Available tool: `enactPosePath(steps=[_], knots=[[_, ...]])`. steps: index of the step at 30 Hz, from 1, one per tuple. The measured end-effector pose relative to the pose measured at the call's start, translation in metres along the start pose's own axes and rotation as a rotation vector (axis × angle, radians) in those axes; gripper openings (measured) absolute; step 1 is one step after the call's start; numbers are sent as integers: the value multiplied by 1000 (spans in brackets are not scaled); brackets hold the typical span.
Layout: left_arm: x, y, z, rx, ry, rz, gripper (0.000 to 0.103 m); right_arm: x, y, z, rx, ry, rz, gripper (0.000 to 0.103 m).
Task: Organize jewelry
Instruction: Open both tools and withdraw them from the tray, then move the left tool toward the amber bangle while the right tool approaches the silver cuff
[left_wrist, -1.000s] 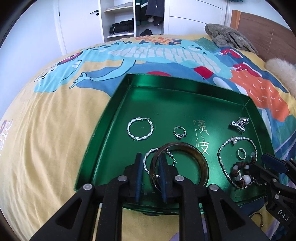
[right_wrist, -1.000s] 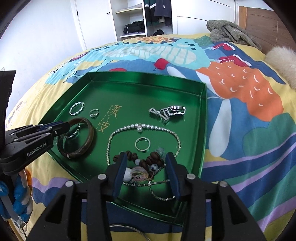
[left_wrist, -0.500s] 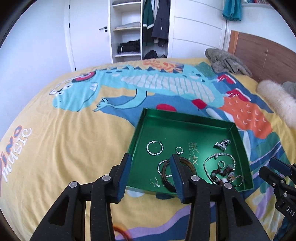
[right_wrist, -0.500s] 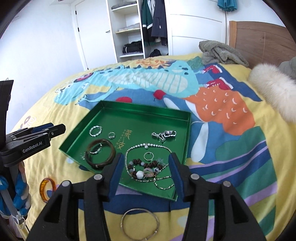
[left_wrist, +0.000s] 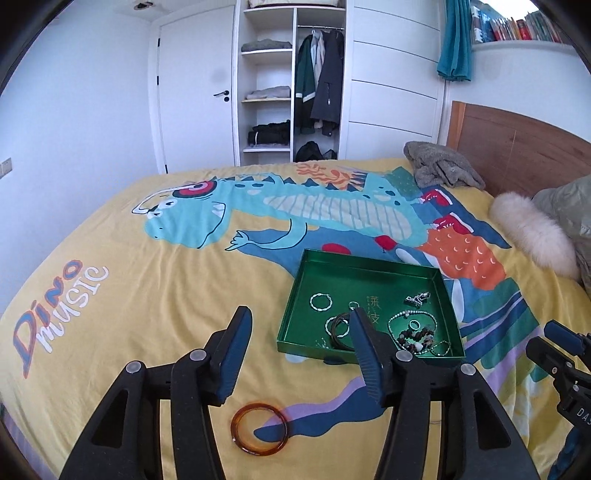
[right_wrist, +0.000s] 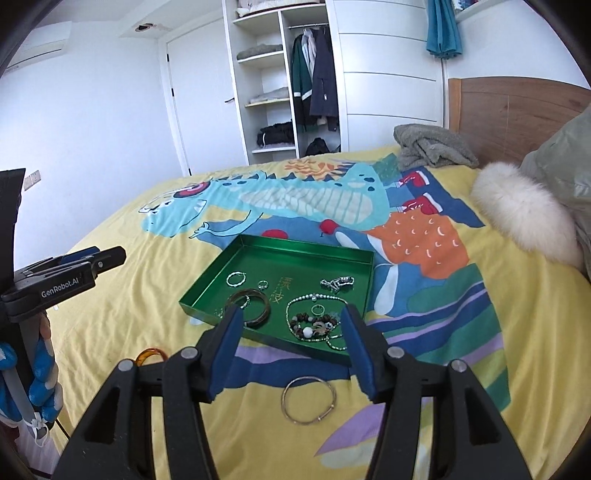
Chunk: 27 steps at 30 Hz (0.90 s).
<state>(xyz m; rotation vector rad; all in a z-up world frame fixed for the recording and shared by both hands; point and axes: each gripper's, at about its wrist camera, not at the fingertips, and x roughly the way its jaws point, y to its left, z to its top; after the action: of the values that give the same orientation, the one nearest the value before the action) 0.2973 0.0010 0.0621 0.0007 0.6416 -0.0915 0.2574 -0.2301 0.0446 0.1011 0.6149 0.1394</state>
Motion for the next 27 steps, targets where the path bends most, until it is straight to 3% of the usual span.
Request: enactPosePath(steps=[13, 27], knots=[[-80, 29, -40, -19, -32, 31, 62, -83, 4, -36, 2, -45, 3, 54], [-130, 44, -83, -27, -50, 25, 64, -121, 18, -82, -17, -33, 18, 54]])
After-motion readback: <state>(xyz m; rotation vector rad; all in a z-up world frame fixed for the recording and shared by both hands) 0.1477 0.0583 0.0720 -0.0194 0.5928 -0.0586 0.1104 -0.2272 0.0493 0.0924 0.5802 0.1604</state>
